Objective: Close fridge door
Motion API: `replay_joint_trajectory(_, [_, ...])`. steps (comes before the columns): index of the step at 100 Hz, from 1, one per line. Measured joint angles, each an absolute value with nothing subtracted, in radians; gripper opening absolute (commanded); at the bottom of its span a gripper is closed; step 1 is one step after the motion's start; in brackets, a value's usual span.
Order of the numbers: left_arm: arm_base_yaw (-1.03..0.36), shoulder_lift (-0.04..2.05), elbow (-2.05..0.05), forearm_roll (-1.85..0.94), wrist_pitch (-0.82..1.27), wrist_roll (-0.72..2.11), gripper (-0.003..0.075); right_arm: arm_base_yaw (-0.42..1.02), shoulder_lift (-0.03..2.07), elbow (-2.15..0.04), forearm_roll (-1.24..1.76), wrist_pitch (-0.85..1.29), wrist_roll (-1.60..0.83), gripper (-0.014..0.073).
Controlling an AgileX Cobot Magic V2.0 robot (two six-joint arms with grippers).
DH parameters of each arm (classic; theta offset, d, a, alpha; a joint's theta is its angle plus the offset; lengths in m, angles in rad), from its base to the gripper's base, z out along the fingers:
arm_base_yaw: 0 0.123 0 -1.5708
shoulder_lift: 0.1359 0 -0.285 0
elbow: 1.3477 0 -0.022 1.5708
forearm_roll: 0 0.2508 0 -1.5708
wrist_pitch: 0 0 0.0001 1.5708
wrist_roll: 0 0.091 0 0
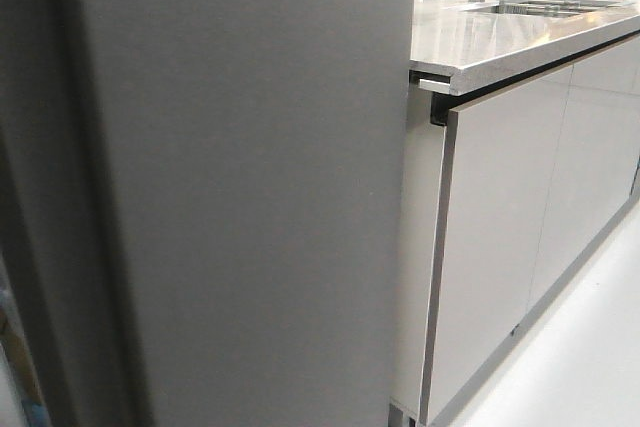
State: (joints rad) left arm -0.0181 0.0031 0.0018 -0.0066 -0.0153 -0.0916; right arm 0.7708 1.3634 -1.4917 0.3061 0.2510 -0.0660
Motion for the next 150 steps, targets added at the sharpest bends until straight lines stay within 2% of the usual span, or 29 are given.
replay_joint_trajectory(50, [-0.018, 0.003, 0.002, -0.007, -0.015, -0.092, -0.0021, 0.772, 1.603, -1.752, 0.302, 0.25, -0.066, -0.0076])
replay_joint_trajectory(73, [-0.018, 0.003, 0.002, -0.007, -0.015, -0.092, -0.0021, 0.774, 1.712, -1.778, 0.295, 0.222, -0.066, -0.0076])
replay_joint_trajectory(107, [-0.018, 0.003, 0.002, -0.007, -0.015, -0.092, -0.0021, 0.76, 1.722, -1.779, 0.211, 0.17, -0.066, -0.0076])
replay_joint_trajectory(150, [-0.018, 0.003, 0.002, -0.007, -0.015, -0.092, -0.0021, 0.692, 1.618, -1.779, 0.095, 0.273, -0.066, -0.0076])
